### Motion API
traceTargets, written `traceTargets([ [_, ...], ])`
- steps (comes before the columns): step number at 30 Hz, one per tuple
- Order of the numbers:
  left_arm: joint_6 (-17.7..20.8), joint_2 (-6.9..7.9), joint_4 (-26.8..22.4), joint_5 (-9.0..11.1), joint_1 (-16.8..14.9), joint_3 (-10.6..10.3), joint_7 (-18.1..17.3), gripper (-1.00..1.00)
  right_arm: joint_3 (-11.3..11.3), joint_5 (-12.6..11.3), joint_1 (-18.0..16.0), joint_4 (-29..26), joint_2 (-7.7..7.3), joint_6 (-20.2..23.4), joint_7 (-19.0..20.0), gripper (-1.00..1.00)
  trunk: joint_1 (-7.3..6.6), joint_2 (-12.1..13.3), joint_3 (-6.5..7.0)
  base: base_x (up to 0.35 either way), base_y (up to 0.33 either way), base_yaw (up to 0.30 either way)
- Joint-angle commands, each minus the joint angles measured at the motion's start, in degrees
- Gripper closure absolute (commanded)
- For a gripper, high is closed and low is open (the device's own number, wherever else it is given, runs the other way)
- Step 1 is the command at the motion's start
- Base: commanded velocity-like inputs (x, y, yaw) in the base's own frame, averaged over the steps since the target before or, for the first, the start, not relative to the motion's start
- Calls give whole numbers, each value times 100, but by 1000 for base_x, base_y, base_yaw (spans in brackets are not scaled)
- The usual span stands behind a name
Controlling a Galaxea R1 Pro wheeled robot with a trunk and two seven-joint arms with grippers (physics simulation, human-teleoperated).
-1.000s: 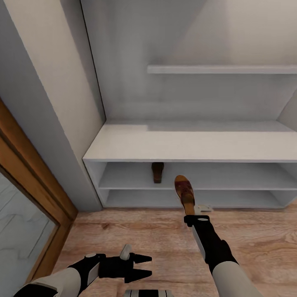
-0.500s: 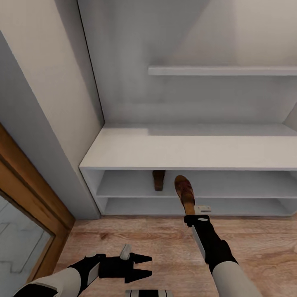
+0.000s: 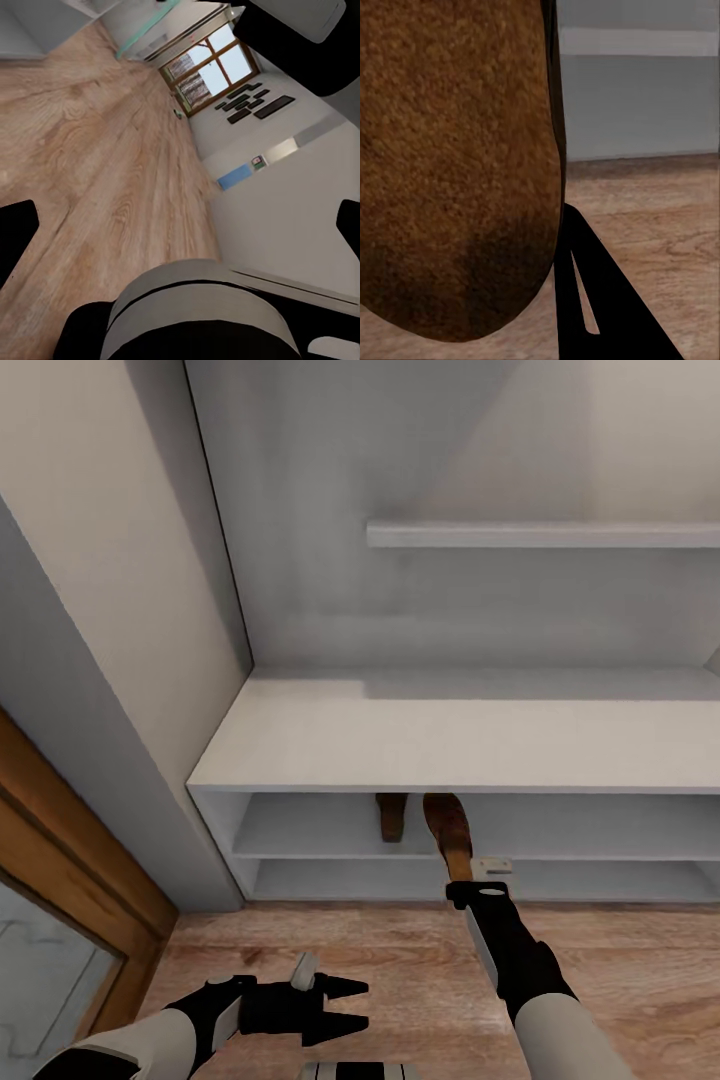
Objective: Pick up the two gym shoes and the two sandals from the corridor floor and place them onto the hallstand (shoe rack) in the corridor, making sure they are on the rack and not on the floor. Arrange them so the two gym shoes are next to each other and the two sandals are next to each other.
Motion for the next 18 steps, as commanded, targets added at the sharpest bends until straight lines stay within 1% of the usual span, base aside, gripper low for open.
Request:
traceTargets([
  [1, -59, 0, 2, 55, -3, -48, -4, -100, -17, 40, -2, -9, 6, 38, 10, 100, 2, -2, -5, 306, 114, 0],
  [6, -59, 1, 2, 55, -3, -48, -4, -100, -17, 40, -2, -9, 6, 38, 9, 100, 2, -2, -5, 281, 54, 0],
  [14, -58, -4, 2, 55, -3, -48, -4, -100, -17, 40, -2, -9, 6, 38, 11, 100, 2, -2, -5, 53, 4, 0],
  [18, -52, -4, 2, 55, -3, -48, -4, -100, -17, 40, -2, -9, 6, 38, 10, 100, 2, -2, -5, 240, 0, 0],
])
